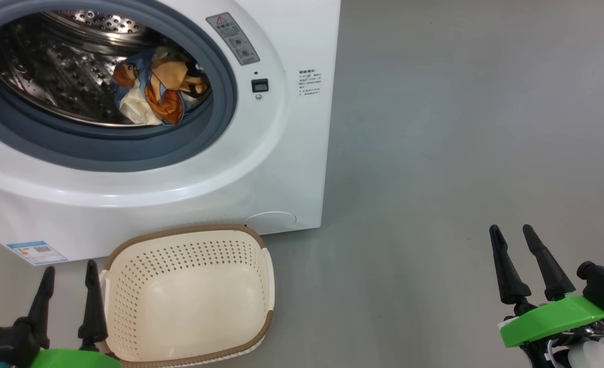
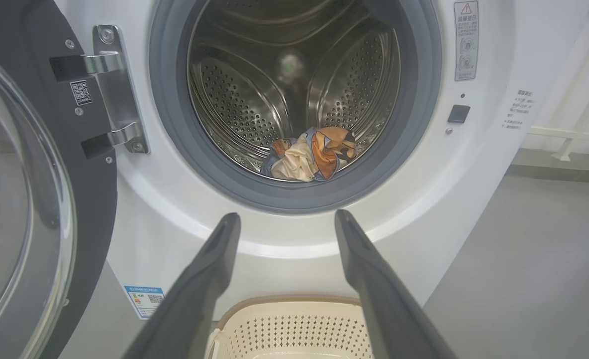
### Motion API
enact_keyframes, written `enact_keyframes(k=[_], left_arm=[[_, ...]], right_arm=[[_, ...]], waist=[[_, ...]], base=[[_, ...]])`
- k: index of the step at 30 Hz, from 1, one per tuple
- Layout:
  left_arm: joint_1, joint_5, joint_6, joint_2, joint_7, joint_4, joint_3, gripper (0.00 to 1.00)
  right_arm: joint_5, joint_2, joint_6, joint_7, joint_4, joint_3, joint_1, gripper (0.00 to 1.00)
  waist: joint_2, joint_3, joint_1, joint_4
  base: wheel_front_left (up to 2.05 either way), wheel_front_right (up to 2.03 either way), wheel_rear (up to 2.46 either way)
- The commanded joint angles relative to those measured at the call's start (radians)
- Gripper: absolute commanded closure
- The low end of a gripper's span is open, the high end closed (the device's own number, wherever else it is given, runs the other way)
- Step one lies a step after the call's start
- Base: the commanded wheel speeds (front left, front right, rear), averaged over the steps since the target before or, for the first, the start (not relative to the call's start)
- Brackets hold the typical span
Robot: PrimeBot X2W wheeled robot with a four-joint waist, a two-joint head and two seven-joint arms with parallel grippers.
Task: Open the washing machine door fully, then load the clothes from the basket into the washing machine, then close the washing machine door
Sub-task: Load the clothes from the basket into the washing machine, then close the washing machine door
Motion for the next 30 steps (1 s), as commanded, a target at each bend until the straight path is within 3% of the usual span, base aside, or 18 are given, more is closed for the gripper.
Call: enact_keyframes(k=[1, 19, 30], left_arm=[[-0.005, 0.0, -0.002, 0.018, -0.009, -0.036, 0.028, 0.0], [-0.001, -0.006, -0.002, 0.019, -0.009, -0.03, 0.021, 0.0], [-0.001, 0.004, -0.002, 0.011, -0.009, -0.028, 0.026, 0.0]], right_arm=[[-0.004, -0.016, 0.006, -0.008, -0.026, 0.015, -0.002, 0.0], [-0.006, -0.011, 0.006, -0.008, -0.022, 0.014, -0.001, 0.0], [-0.008, -0.012, 0.006, -0.008, -0.026, 0.015, 0.003, 0.0]], waist=[[0.0, 0.001, 0.0, -0.001], [0.0, -0.003, 0.0, -0.007], [0.0, -0.004, 0.0, -0.002]], base=[[0.0, 0.0, 0.0], [-0.02, 0.02, 0.0], [-0.95, 0.95, 0.0]])
